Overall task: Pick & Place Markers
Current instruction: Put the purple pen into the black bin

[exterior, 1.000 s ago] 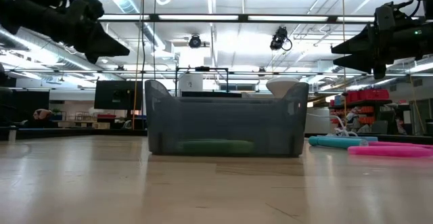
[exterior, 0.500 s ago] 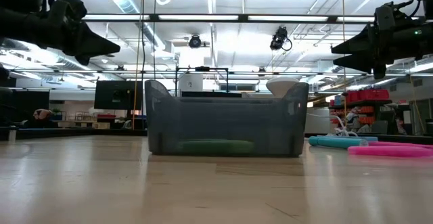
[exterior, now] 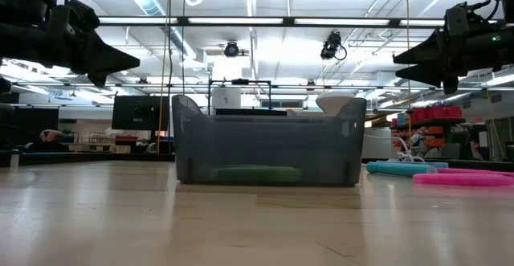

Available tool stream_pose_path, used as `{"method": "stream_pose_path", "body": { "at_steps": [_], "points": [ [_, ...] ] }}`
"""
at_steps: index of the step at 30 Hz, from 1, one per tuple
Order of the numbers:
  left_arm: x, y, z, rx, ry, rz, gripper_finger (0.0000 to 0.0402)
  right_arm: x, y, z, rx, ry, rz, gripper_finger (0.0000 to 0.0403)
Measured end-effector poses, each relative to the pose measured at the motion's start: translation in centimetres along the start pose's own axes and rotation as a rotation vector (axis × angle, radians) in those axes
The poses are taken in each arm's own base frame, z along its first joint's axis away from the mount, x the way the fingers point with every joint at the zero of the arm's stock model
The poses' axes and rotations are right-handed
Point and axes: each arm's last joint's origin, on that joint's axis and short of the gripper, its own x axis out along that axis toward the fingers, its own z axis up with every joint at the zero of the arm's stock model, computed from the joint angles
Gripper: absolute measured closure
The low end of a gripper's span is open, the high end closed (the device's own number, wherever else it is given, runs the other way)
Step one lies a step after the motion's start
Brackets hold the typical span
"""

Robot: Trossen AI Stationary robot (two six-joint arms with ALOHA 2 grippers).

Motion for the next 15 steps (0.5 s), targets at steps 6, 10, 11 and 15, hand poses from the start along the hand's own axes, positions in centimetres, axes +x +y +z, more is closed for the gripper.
{"method": "stream_pose_path", "body": {
  "at_steps": [6, 10, 11, 15],
  "points": [
    [0.0, 0.19, -0.08, 0.062, 0.004, 0.06, 0.0388, 0.0, 0.0, 0.0, 0.0, 0.0, 0.0, 0.0172],
    [0.0, 0.36, -0.14, 0.083, 0.005, 0.116, 0.0388, 0.0, 0.0, 0.0, 0.0, 0.0, 0.0, 0.0172],
    [0.0, 0.4, -0.16, 0.098, 0.006, 0.127, 0.0388, 0.0, 0.0, 0.0, 0.0, 0.0, 0.0, 0.0172],
    [0.38, 0.58, -0.59, 0.128, -0.077, 0.153, 0.0388, 0.0, 0.0, 0.0, 0.0, 0.0, 0.0, 0.0172]
  ]
}}
